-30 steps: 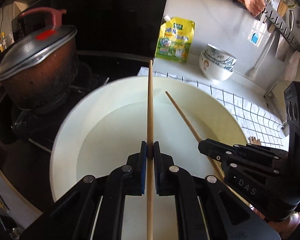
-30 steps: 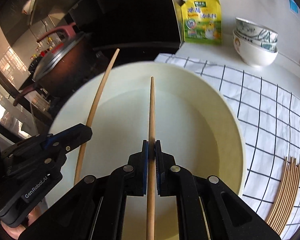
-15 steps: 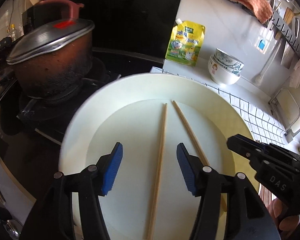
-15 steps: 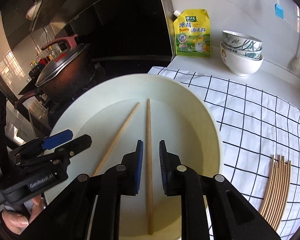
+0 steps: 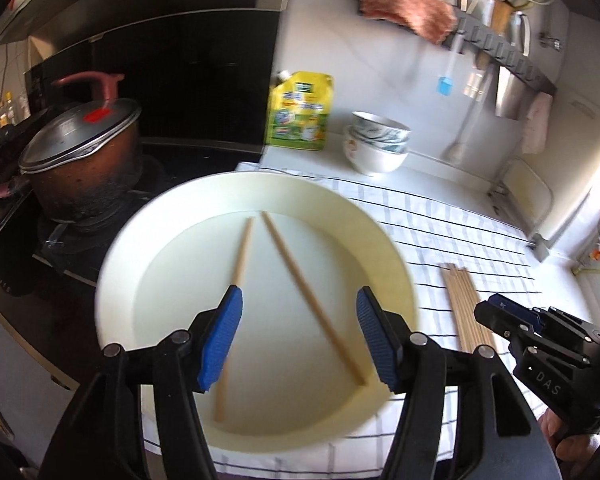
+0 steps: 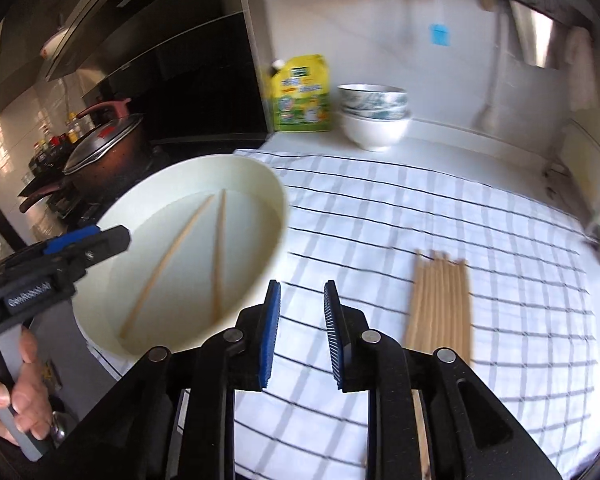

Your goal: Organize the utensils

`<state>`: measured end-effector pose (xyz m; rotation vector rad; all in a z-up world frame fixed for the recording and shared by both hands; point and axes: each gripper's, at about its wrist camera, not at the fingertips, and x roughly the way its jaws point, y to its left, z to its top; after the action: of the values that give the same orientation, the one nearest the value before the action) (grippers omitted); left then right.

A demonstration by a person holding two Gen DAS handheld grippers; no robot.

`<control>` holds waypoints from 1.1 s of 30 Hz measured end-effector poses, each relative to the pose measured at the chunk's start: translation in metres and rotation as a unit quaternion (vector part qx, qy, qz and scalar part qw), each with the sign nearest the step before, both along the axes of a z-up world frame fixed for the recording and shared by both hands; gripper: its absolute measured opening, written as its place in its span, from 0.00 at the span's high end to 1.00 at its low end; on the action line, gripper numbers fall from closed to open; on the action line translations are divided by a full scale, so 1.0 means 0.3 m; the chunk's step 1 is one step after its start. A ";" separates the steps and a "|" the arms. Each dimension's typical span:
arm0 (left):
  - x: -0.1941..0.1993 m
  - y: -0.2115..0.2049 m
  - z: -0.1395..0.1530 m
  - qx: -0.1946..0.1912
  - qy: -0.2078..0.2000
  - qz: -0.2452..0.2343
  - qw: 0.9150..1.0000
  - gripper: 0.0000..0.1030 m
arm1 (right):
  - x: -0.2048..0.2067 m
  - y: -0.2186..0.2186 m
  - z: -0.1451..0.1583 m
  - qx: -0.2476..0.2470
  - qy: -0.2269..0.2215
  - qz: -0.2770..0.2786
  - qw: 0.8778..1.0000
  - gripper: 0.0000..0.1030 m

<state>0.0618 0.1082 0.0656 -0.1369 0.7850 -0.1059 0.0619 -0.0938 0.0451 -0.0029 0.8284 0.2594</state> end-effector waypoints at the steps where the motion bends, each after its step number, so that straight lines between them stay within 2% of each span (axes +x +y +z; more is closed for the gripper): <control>1: -0.011 -0.033 0.007 -0.004 -0.002 -0.008 1.000 0.40 | -0.020 -0.041 -0.001 -0.001 -0.001 -0.012 1.000 0.78; 9: -0.071 -0.294 0.000 -0.031 0.002 -0.057 0.998 0.38 | -0.149 -0.328 -0.043 -0.009 -0.003 -0.078 0.997 0.73; 16: -0.102 -0.489 -0.065 -0.007 0.005 -0.077 0.997 0.36 | -0.173 -0.501 -0.125 0.009 0.004 -0.094 0.996 0.70; 24: -0.056 -0.594 -0.214 0.035 0.043 -0.071 0.996 0.35 | -0.116 -0.540 -0.247 0.028 0.026 -0.077 0.996 0.70; 28: -0.038 -0.616 -0.261 0.054 0.045 -0.067 0.995 0.35 | -0.085 -0.517 -0.267 0.007 0.028 -0.063 0.998 0.70; 33: -0.006 -0.619 -0.310 0.054 0.065 -0.064 0.994 0.35 | -0.041 -0.490 -0.292 -0.014 0.031 -0.051 0.998 0.69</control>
<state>0.0599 -0.0773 -0.0273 0.0099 0.9279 -0.1767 0.0495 -0.2407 -0.0425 0.0212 0.8917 0.1517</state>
